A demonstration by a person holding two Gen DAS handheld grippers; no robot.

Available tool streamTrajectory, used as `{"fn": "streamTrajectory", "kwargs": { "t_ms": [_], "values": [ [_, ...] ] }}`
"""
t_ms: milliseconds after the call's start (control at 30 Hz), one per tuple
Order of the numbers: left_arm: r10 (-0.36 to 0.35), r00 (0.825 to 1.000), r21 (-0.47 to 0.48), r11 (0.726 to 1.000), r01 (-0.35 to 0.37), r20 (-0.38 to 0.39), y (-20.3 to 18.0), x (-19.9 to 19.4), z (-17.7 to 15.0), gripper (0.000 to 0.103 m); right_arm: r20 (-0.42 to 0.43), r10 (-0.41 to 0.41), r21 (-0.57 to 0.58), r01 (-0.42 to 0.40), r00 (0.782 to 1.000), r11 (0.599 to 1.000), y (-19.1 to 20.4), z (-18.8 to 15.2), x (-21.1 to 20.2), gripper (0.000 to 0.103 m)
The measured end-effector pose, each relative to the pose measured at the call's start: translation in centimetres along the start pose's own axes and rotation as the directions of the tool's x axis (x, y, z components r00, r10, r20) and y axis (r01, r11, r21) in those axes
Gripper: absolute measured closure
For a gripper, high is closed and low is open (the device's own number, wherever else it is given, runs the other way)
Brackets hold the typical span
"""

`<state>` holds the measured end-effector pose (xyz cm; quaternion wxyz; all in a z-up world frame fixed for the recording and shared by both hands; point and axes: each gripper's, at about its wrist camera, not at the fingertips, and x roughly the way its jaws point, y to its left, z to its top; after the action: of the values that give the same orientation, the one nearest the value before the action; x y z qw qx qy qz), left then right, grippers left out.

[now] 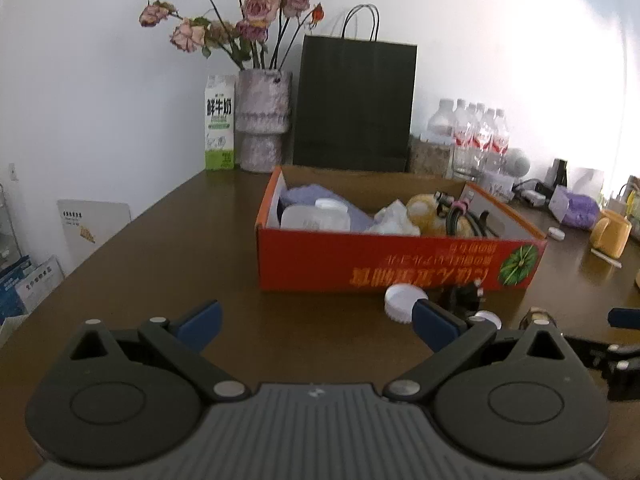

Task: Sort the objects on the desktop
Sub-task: 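Grasp black USB cable with right tool while left tool moves toward white cap, then grasp large white cap with left tool while right tool holds the cable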

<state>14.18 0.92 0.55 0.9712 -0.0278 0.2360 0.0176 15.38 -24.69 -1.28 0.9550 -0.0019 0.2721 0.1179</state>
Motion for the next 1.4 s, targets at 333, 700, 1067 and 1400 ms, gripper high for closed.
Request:
{"fn": "streamTrajectory", "kwargs": {
  "t_ms": [333,700,1067,1400],
  "values": [
    [-0.003,1.0,0.007,1.0,0.003,-0.019,-0.3,0.8,-0.4,0.0,-0.044,-0.032,0.007,0.033,0.999,0.999,-1.4,-0.7,1.7,0.003],
    [-0.008,0.999,-0.005,1.0,0.008,-0.038,-0.5,1.8,-0.6,0.0,-0.118,-0.012,-0.062,0.005,0.993,0.998,-1.1,0.5,6.0,0.03],
    [-0.013,0.998,-0.012,1.0,0.012,-0.057,-0.6,2.5,-0.8,0.0,-0.135,0.026,-0.07,-0.035,0.99,0.997,-1.2,0.1,6.3,0.046],
    [-0.04,0.998,0.028,0.999,0.042,-0.047,-2.6,2.9,-0.1,0.0,-0.104,0.036,-0.054,-0.042,0.994,0.998,-1.6,0.3,5.4,0.047]
  ]
}}
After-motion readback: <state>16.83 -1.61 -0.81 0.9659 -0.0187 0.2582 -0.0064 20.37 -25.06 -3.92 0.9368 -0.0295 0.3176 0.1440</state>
